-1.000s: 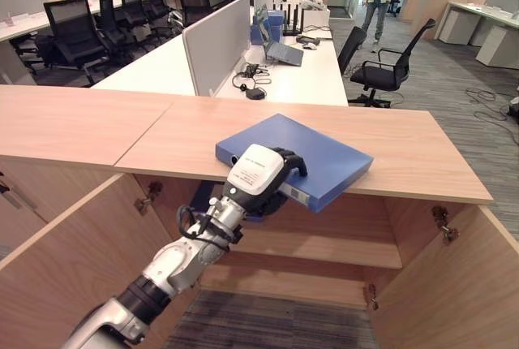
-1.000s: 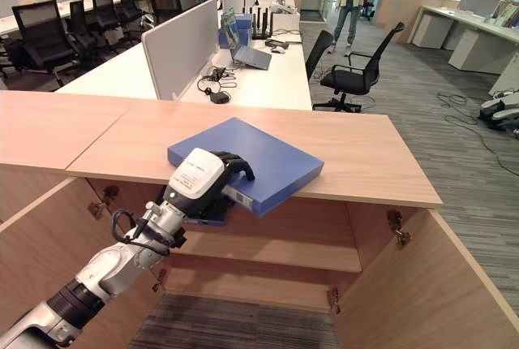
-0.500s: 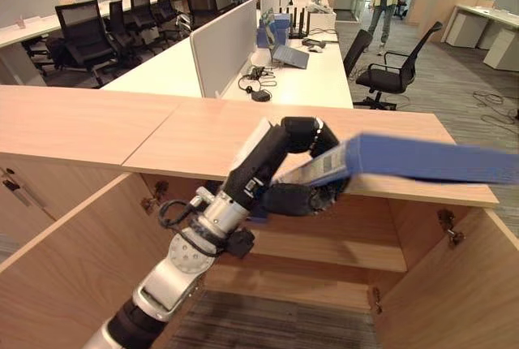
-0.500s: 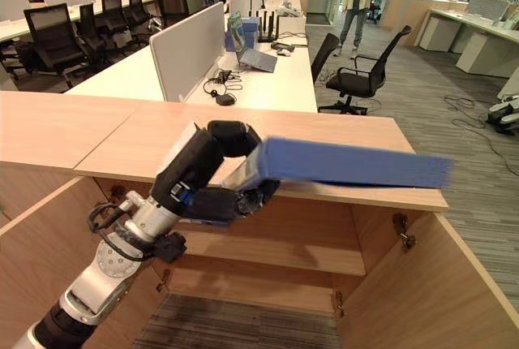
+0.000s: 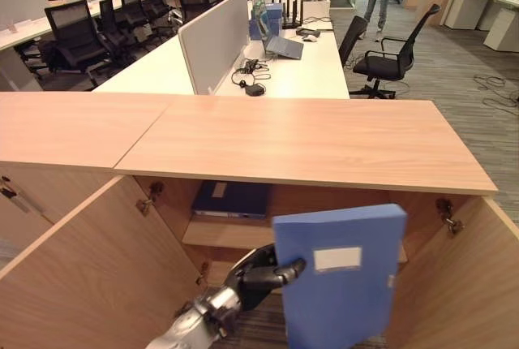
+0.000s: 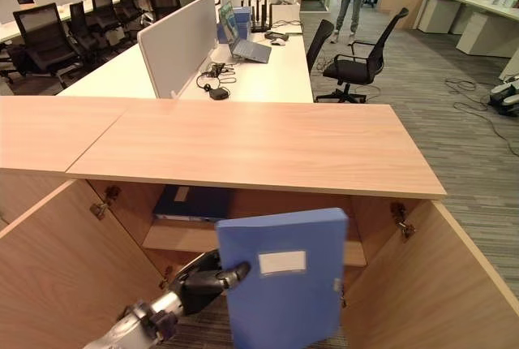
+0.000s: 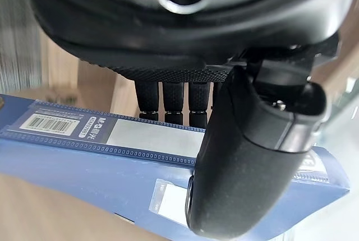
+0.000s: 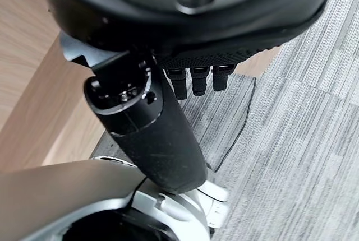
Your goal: Put the empty folder in the office cabinet
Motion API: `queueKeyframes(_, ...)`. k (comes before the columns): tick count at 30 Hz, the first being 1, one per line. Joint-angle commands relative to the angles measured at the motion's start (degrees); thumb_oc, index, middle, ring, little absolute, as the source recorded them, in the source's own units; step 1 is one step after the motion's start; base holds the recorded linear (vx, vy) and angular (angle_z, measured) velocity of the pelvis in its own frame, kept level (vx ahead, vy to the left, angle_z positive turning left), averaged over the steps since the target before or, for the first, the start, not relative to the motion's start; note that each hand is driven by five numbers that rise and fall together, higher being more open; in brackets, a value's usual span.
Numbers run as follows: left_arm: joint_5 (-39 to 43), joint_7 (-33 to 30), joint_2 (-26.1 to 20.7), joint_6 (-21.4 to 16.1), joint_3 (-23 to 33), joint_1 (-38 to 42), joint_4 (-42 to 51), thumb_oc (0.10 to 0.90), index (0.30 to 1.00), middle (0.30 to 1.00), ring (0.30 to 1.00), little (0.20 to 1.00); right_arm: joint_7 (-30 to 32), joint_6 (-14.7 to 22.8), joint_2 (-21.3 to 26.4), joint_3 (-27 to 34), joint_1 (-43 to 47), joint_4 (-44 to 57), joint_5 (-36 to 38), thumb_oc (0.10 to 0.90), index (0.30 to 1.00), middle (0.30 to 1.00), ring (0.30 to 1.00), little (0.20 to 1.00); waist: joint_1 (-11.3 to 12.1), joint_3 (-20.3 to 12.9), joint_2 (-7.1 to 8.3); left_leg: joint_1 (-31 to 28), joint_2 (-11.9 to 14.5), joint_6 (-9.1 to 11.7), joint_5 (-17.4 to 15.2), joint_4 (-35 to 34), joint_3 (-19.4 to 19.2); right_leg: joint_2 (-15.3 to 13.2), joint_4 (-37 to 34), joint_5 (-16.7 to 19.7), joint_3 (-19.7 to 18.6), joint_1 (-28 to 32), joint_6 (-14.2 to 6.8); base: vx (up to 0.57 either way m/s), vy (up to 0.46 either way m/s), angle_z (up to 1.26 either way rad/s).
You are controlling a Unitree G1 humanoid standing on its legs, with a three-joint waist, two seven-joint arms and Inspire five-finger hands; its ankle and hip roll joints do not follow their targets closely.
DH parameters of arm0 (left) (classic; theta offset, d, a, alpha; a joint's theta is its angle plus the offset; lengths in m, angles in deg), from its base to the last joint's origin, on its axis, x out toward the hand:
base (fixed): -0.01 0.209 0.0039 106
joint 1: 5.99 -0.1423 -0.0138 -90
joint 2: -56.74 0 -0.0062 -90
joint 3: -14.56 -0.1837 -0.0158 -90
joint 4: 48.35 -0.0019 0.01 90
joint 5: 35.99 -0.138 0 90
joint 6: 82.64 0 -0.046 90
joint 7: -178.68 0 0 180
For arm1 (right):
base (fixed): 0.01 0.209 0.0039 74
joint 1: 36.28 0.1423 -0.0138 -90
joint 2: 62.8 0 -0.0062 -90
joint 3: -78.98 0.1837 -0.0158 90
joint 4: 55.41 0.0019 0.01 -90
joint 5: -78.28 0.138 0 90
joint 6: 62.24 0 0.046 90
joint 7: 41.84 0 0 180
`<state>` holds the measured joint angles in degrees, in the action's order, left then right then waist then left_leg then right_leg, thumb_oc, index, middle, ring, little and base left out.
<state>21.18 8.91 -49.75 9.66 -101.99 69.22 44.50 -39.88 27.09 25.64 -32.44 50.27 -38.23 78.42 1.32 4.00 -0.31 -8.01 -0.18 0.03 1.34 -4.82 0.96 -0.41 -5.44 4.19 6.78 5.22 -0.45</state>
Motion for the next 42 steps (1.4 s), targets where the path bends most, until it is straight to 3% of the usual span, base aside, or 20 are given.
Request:
queueKeyframes(1, -9.53, 0.99, -1.65, -6.38, 4.45, 6.23, 7.37, 0.400, 0.300, 0.300, 0.300, 0.300, -0.02, 1.42, -2.60, -1.12, 5.23, -2.64, 0.71, 0.800, 0.900, 0.900, 0.900, 0.900, 0.07, 0.55, 2.44, -1.38, 1.31, 1.44, -5.64, -0.18, 3.04, -5.64, 0.44, -3.72, 0.83, 4.19, -6.53, 0.00, 0.010, 0.08)
queueKeyframes(2, -15.26, 0.71, -3.05, -5.92, 4.81, 5.17, 6.41, 0.400, 0.300, 0.300, 0.300, 0.300, 0.15, 1.35, -2.52, -1.11, 5.34, -2.32, 0.85, 0.800, 0.900, 0.900, 0.900, 0.900, 0.22, 0.55, 2.33, -1.37, 1.30, 1.41, -5.68, -0.18, 3.13, -5.64, 0.44, -3.79, 0.89, 4.24, -6.54, 0.00, 0.010, 0.08)
queueKeyframes(3, -15.35, 0.69, -3.03, -5.91, 4.83, 5.10, 6.43, 0.400, 0.300, 0.300, 0.300, 0.300, 0.15, 1.34, -2.54, -1.14, 5.32, -2.30, 0.85, 0.800, 0.900, 0.900, 0.900, 0.900, 0.20, 0.54, 2.35, -1.39, 1.30, 1.41, -5.69, -0.18, 3.13, -5.64, 0.44, -3.80, 0.90, 4.27, -6.54, 0.01, 0.011, 0.11)
queueKeyframes(4, -26.90, 0.41, -5.01, -5.28, 5.83, 3.25, 3.45, 0.400, 0.300, 0.300, 0.300, 0.300, 0.32, 1.32, -2.41, -1.59, 5.60, -0.71, 1.20, 0.800, 0.900, 0.900, 0.900, 0.900, 0.53, 0.50, 2.22, -1.38, 1.32, 1.37, -5.73, -0.18, 3.23, -5.66, 0.44, -3.90, 1.12, 4.35, -6.52, 0.01, 0.008, 0.12)
queueKeyframes(6, -29.68, 0.02, -4.97, -5.32, 6.19, 2.71, 2.72, 0.400, 0.300, 0.300, 0.300, 0.300, 0.40, 1.24, -2.40, -1.62, 5.66, 0.20, 1.69, 0.800, 0.900, 0.900, 0.900, 0.900, 0.56, 0.46, 2.17, -1.41, 1.35, 1.38, -5.75, -0.18, 3.27, -5.64, 0.44, -3.98, 1.19, 4.37, -6.50, 0.01, 0.004, 0.04)
queueKeyframes(7, -35.13, -0.74, -3.87, -5.31, 6.99, 1.95, -1.63, 0.400, 0.300, 0.300, 0.300, 0.300, 0.02, 1.29, -2.18, -1.83, 5.61, 3.53, 3.29, 0.800, 0.900, 0.900, 0.900, 0.900, 0.65, 0.54, 2.12, -1.38, 1.33, 1.37, -5.73, -0.18, 3.29, -5.62, 0.44, -4.04, 1.33, 4.23, -6.48, 0.00, 0.000, 0.00)
queueKeyframes(12, -40.14, -2.59, -0.69, -5.24, 9.12, 0.31, -6.80, 0.400, 0.300, 0.300, 0.300, 0.300, 0.07, 1.53, 0.23, -3.19, 4.54, 17.43, 4.15, 0.800, 0.900, 0.900, 0.900, 0.900, 0.50, 0.89, 2.12, -1.14, 1.35, 1.34, -5.56, -0.18, 3.34, -5.67, 0.44, -4.05, 1.60, 3.94, -6.44, 0.00, 0.001, -0.01)
queueKeyframes(13, -40.70, -3.42, 0.57, -5.36, 10.62, -0.56, -7.12, 0.400, 0.300, 0.300, 0.300, 0.300, 0.17, 1.67, 1.92, -3.19, 3.67, 24.95, 3.99, 0.800, 0.900, 0.900, 0.900, 0.900, 0.43, 1.00, 2.13, -1.07, 1.39, 1.31, -5.55, -0.18, 3.36, -5.74, 0.44, -4.07, 1.62, 3.83, -6.43, 0.00, 0.000, 0.00)
queueKeyframes(15, -39.77, -4.18, 1.44, -5.88, 12.34, -1.43, -6.36, 0.400, 0.300, 0.300, 0.300, 0.300, -0.10, 2.06, 4.27, -2.74, 2.60, 33.81, 3.24, 0.800, 0.900, 0.900, 0.900, 0.900, 0.37, 1.06, 2.20, -0.92, 1.44, 1.31, -5.53, -0.18, 3.30, -5.77, 0.44, -4.08, 1.66, 3.68, -6.42, 0.00, 0.000, 0.00)
queueKeyframes(25, -31.13, -4.77, 3.11, -7.23, 14.73, 0.05, -1.66, 0.400, 0.300, 0.300, 0.300, 0.300, -4.46, 2.56, 7.60, -3.37, 2.29, 47.91, 7.12, 0.800, 0.900, 0.900, 0.900, 0.900, 0.52, 0.77, 2.25, -0.67, 1.54, 1.51, -5.21, -0.18, 3.18, -5.90, 0.44, -4.18, 2.03, 3.64, -6.26, 0.00, 0.001, 0.01)
queueKeyframes(34, -27.68, -4.04, 3.95, -7.80, 14.51, 3.38, 1.23, 0.400, 0.300, 0.300, 0.300, 0.300, -8.16, 1.83, 6.78, -5.57, 3.57, 48.96, 13.08, 0.800, 0.900, 0.900, 0.900, 0.900, 1.00, 0.39, 2.56, -0.48, 1.64, 1.74, -5.12, -0.18, 3.31, -6.01, 0.44, -4.23, 2.19, 3.62, -6.12, 0.00, 0.000, 0.00)
queueKeyframes(42, -14.06, 2.08, 3.84, -7.46, 11.96, 5.87, 5.65, 0.400, 0.300, 0.300, 0.300, 0.300, -8.67, 2.60, 7.02, -4.55, 6.12, 47.98, 16.39, 0.800, 0.900, 0.900, 0.900, 0.900, 1.10, -0.07, 2.55, -0.37, 1.58, 1.87, -5.11, -0.18, 2.93, -6.05, 0.44, -3.98, 2.05, 3.52, -6.24, 0.00, 0.000, 0.00)
